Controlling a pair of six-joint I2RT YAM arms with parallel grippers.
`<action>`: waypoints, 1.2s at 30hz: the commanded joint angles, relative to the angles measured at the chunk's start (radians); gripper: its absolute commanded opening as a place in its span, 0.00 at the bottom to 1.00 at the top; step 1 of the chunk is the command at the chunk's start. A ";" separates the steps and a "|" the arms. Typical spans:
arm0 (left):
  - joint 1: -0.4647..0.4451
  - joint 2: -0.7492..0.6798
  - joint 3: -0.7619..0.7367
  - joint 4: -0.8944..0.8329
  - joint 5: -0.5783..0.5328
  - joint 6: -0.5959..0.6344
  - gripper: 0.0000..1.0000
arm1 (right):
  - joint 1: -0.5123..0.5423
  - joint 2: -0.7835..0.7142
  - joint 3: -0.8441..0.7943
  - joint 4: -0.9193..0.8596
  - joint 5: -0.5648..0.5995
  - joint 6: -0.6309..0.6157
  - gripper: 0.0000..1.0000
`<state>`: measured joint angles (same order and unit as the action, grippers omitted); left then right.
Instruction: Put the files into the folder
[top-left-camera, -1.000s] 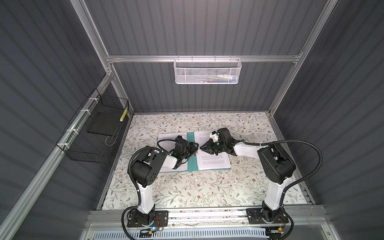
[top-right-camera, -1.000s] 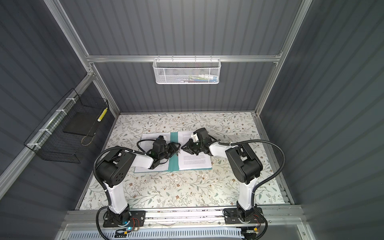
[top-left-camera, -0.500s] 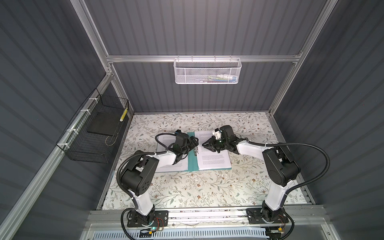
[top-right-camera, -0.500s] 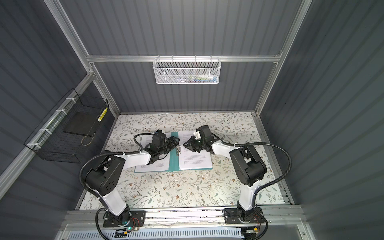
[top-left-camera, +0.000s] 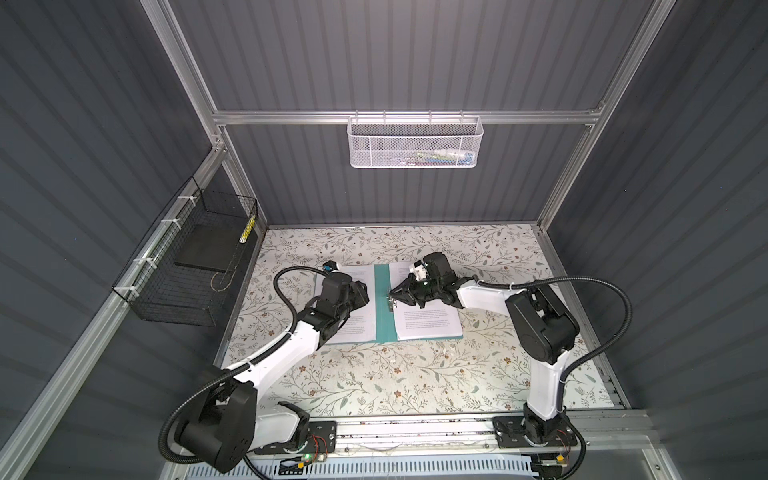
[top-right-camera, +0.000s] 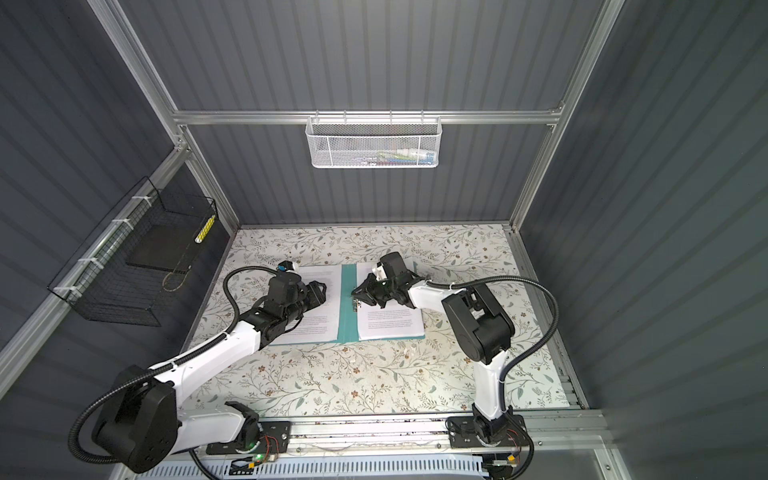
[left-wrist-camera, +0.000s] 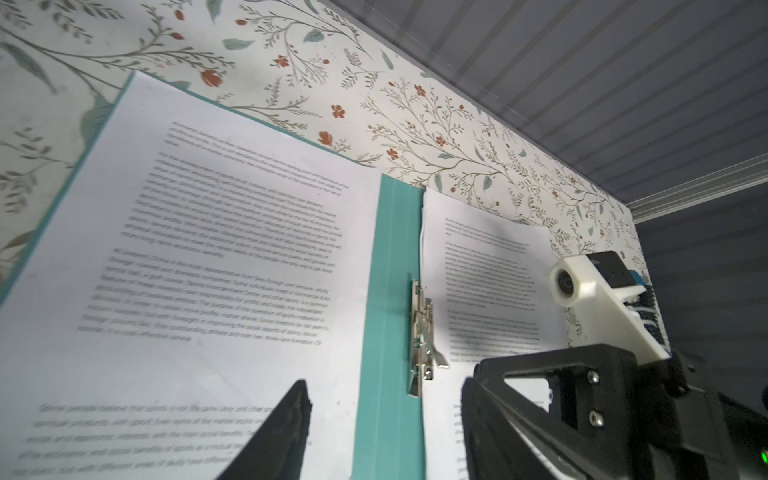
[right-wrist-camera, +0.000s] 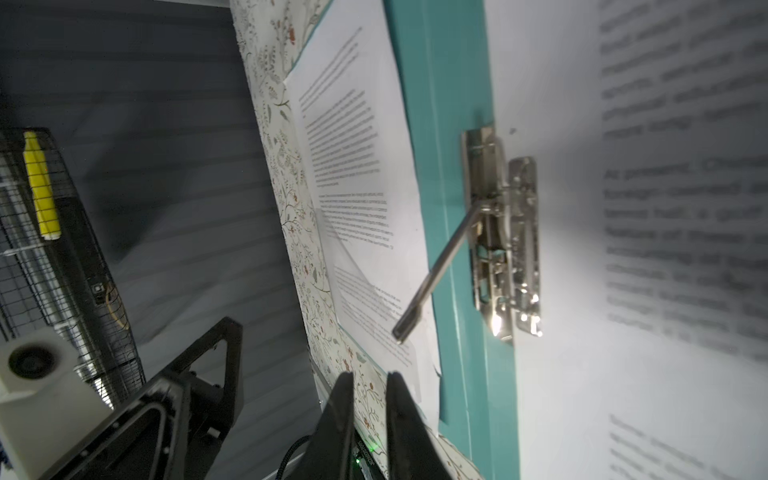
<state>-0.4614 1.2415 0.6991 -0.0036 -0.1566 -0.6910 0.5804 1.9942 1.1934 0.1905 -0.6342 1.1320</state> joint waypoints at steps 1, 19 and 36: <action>0.034 -0.052 -0.075 -0.054 0.033 0.073 0.60 | -0.004 0.026 0.027 0.026 -0.025 0.044 0.18; 0.075 -0.012 -0.229 0.074 0.147 0.037 0.58 | -0.006 0.068 0.027 0.067 -0.036 0.097 0.19; 0.075 -0.009 -0.271 0.095 0.141 0.020 0.56 | -0.002 0.108 0.049 0.072 -0.056 0.095 0.18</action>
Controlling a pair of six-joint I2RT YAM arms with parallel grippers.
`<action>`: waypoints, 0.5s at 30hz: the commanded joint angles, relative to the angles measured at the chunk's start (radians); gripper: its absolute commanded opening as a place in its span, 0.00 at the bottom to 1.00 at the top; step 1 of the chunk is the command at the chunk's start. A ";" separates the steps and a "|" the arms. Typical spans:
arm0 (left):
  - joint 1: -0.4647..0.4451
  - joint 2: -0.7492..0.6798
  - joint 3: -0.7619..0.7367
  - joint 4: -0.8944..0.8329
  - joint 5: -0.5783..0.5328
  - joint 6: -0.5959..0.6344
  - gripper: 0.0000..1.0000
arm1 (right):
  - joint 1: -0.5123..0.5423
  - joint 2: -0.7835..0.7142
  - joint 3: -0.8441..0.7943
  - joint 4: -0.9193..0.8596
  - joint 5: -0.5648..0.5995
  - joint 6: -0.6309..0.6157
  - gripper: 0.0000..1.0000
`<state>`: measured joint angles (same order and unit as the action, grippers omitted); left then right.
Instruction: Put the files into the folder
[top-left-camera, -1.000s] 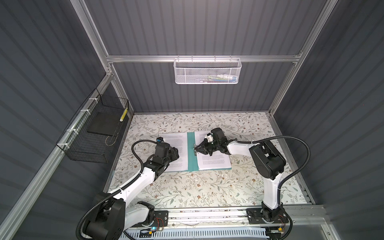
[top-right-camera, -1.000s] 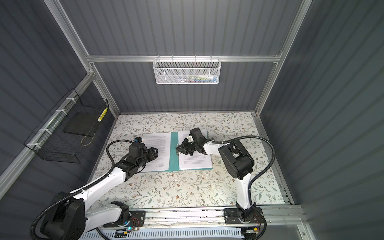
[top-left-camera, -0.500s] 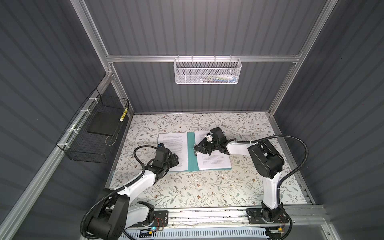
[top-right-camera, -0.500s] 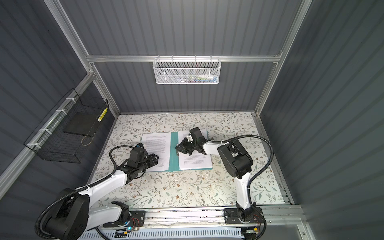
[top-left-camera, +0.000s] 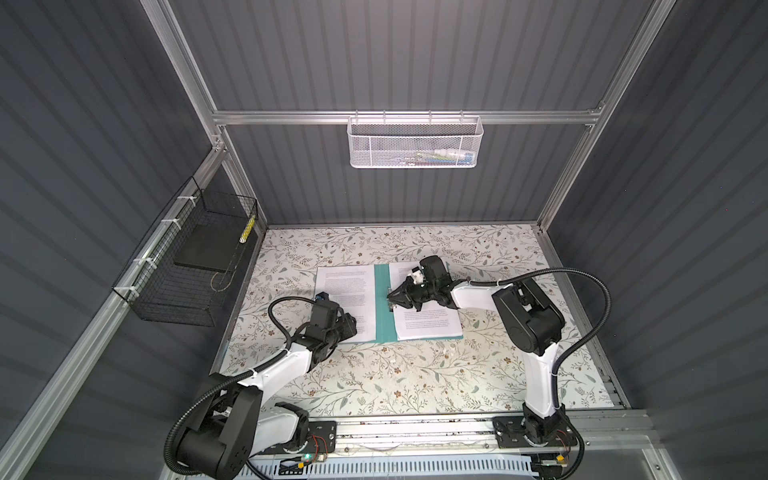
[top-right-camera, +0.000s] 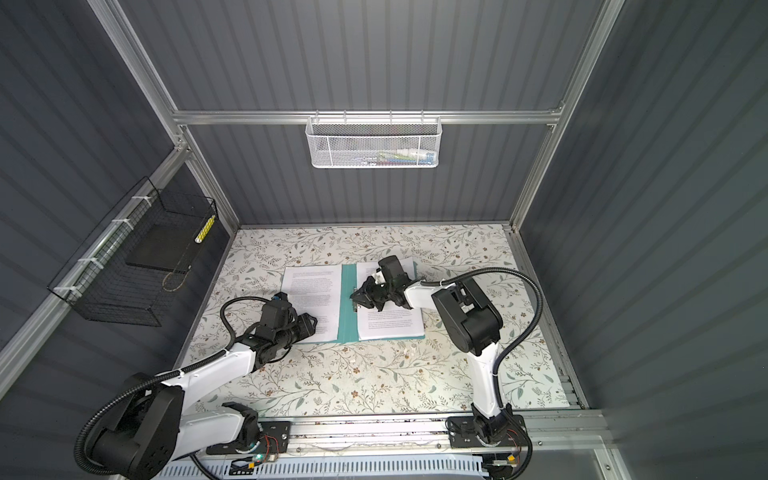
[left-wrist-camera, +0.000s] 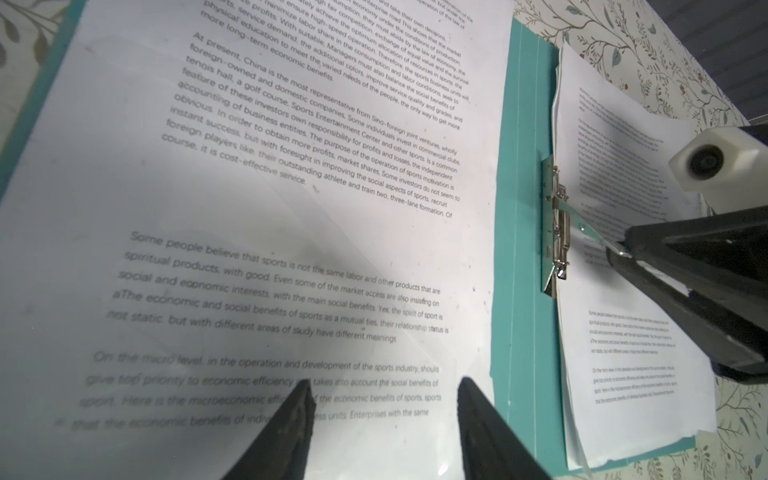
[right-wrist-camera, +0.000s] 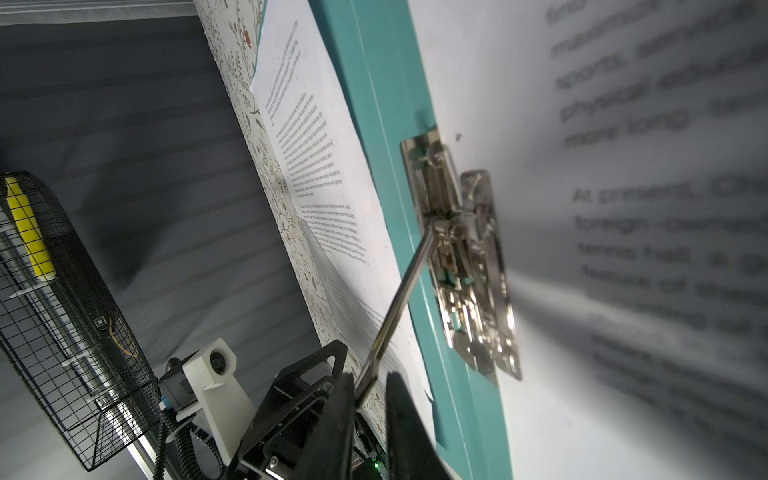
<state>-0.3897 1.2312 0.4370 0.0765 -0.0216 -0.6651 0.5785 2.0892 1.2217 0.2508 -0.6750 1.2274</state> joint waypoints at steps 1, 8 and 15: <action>0.003 0.003 -0.010 0.016 0.006 -0.007 0.56 | 0.000 0.014 0.020 0.011 -0.015 0.000 0.17; 0.003 0.017 -0.016 0.023 0.006 -0.007 0.55 | 0.004 0.016 0.027 0.013 -0.017 0.000 0.14; 0.003 0.026 -0.027 0.034 0.002 -0.011 0.54 | 0.006 0.018 0.025 0.018 -0.018 0.010 0.14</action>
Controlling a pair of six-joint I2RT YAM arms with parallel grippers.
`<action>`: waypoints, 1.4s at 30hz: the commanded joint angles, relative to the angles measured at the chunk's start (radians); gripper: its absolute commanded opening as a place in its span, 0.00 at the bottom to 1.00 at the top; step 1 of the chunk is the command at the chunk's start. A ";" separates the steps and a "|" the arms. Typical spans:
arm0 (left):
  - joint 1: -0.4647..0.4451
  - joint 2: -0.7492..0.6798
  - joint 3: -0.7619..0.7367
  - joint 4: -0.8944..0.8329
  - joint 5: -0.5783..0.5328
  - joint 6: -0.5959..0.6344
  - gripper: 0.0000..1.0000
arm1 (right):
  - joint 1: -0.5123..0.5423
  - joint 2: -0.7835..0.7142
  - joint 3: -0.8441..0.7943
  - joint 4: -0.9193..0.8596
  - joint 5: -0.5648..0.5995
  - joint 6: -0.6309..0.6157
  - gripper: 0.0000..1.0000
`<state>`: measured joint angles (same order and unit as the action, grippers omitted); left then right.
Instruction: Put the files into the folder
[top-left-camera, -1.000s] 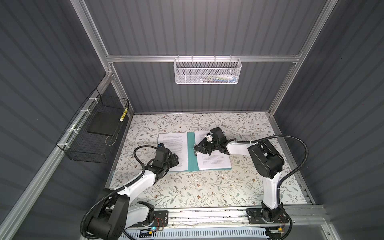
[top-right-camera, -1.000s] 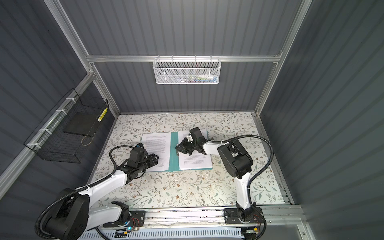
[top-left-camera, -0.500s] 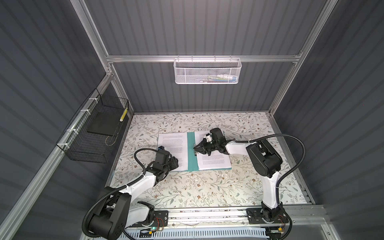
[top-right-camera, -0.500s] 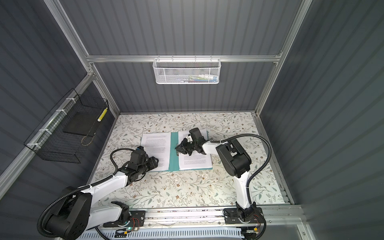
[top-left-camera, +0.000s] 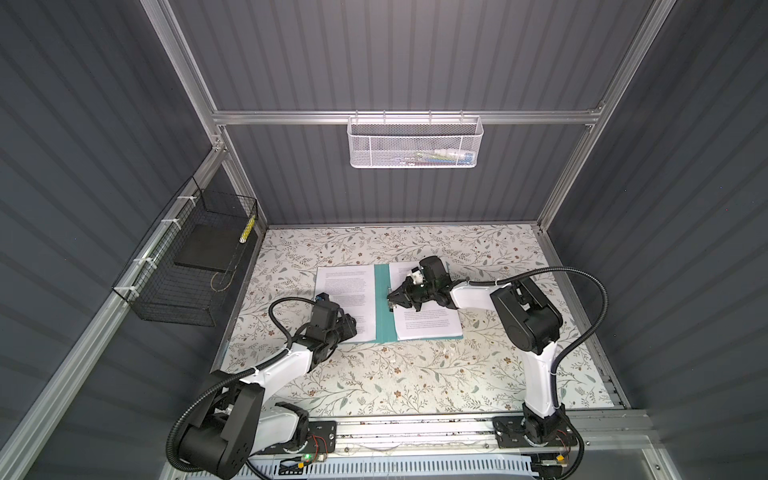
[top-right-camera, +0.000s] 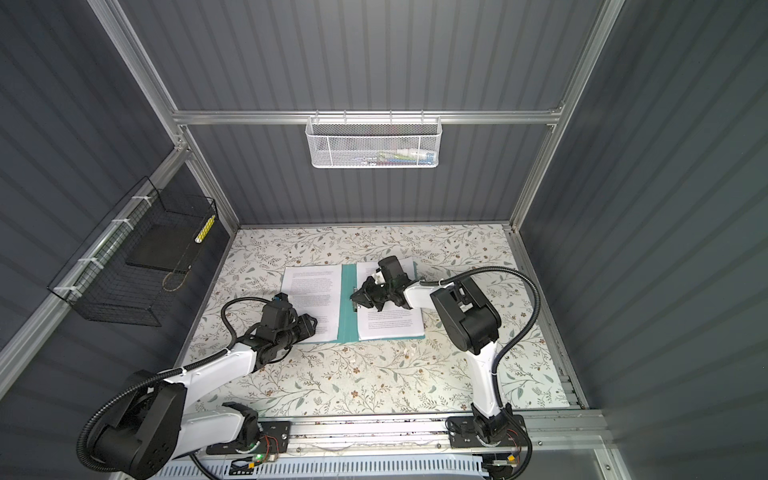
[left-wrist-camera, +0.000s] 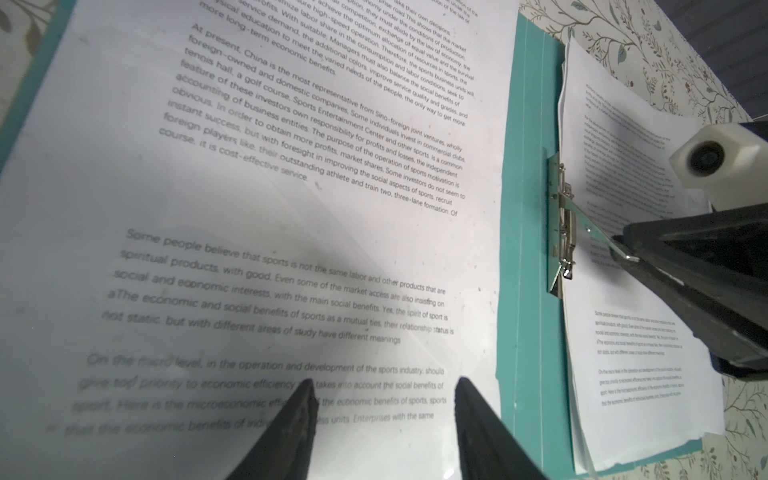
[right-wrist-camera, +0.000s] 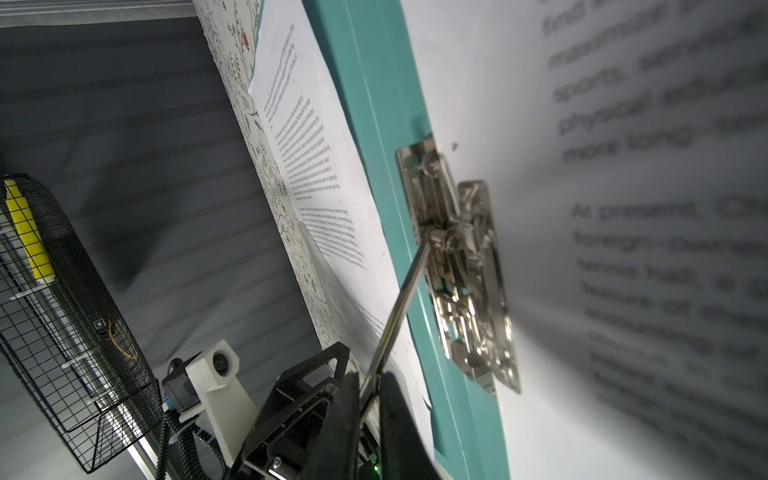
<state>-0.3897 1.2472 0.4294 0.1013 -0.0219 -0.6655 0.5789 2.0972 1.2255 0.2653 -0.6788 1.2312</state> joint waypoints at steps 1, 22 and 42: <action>0.004 0.011 -0.021 0.011 0.002 -0.012 0.54 | 0.006 0.009 0.021 0.003 -0.016 0.007 0.14; 0.003 0.049 -0.053 0.061 0.010 -0.027 0.51 | 0.008 0.007 -0.023 -0.011 0.002 0.001 0.03; 0.005 0.152 -0.084 0.133 0.008 -0.064 0.48 | -0.009 0.046 -0.111 -0.024 0.031 -0.025 0.00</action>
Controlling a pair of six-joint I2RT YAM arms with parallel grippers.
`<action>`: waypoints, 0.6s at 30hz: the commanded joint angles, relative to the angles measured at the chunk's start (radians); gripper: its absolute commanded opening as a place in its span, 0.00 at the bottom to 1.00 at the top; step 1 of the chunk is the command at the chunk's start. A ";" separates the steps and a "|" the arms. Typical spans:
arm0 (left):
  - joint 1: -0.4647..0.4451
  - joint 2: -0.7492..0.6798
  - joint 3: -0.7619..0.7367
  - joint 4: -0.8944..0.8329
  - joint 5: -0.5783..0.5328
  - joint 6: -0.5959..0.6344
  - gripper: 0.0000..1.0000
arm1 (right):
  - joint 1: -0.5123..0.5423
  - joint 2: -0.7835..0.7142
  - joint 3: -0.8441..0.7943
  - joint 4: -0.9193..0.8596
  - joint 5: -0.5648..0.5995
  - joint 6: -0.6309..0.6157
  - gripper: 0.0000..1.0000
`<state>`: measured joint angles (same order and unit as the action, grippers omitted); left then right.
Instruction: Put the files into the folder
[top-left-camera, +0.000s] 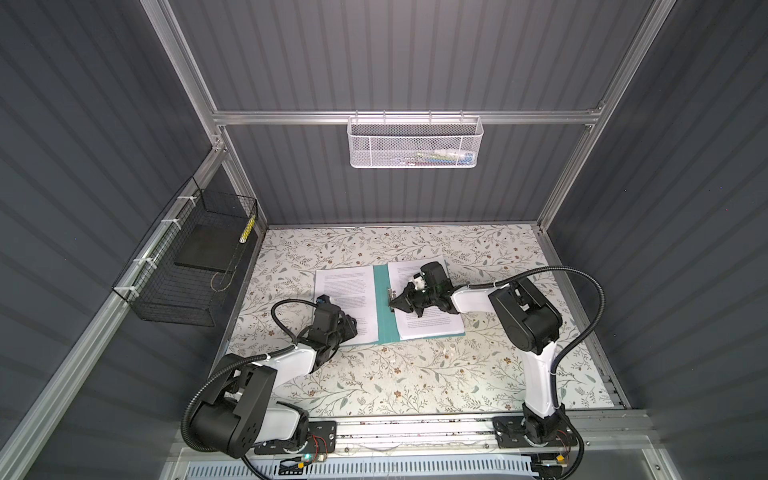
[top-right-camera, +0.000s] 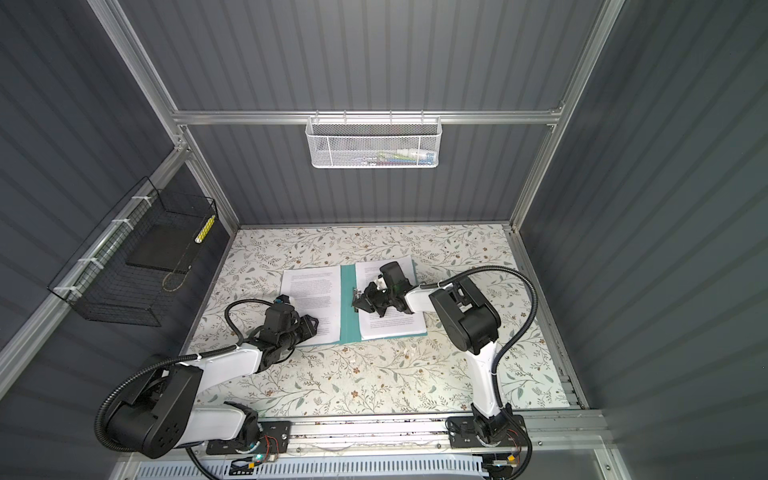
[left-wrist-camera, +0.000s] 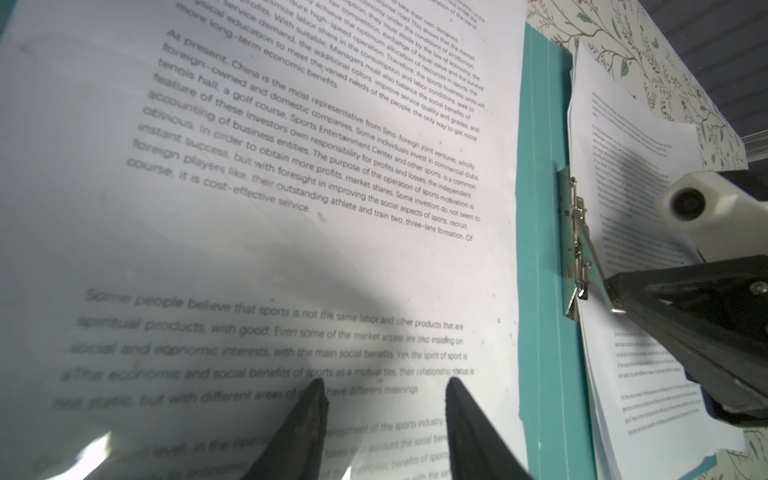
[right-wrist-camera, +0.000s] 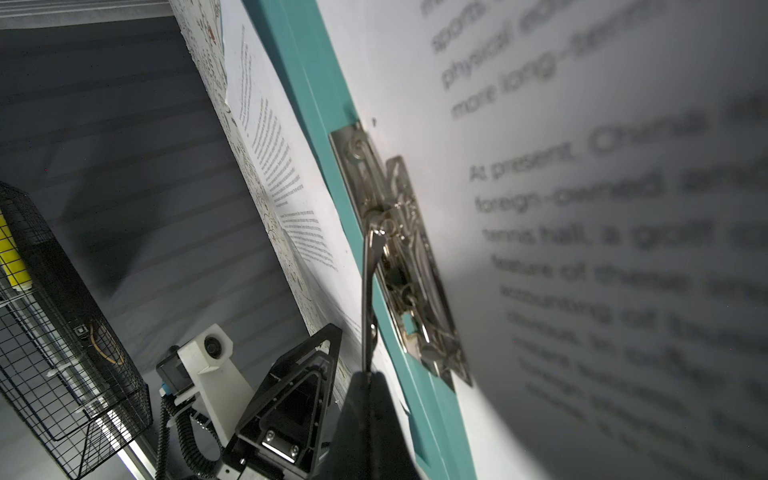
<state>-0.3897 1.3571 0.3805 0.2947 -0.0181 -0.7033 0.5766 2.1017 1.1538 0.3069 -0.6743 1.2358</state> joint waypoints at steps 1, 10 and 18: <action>0.005 0.048 -0.037 -0.057 0.005 -0.027 0.48 | -0.010 0.041 -0.046 -0.066 0.030 -0.031 0.00; 0.006 0.074 -0.048 -0.034 0.004 -0.050 0.46 | -0.035 0.032 -0.078 -0.134 0.077 -0.086 0.00; 0.009 0.078 -0.051 -0.035 -0.002 -0.053 0.46 | -0.043 0.042 -0.054 -0.258 0.138 -0.164 0.00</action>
<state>-0.3889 1.3983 0.3706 0.3866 -0.0177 -0.7380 0.5510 2.1010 1.1233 0.2821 -0.6697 1.1297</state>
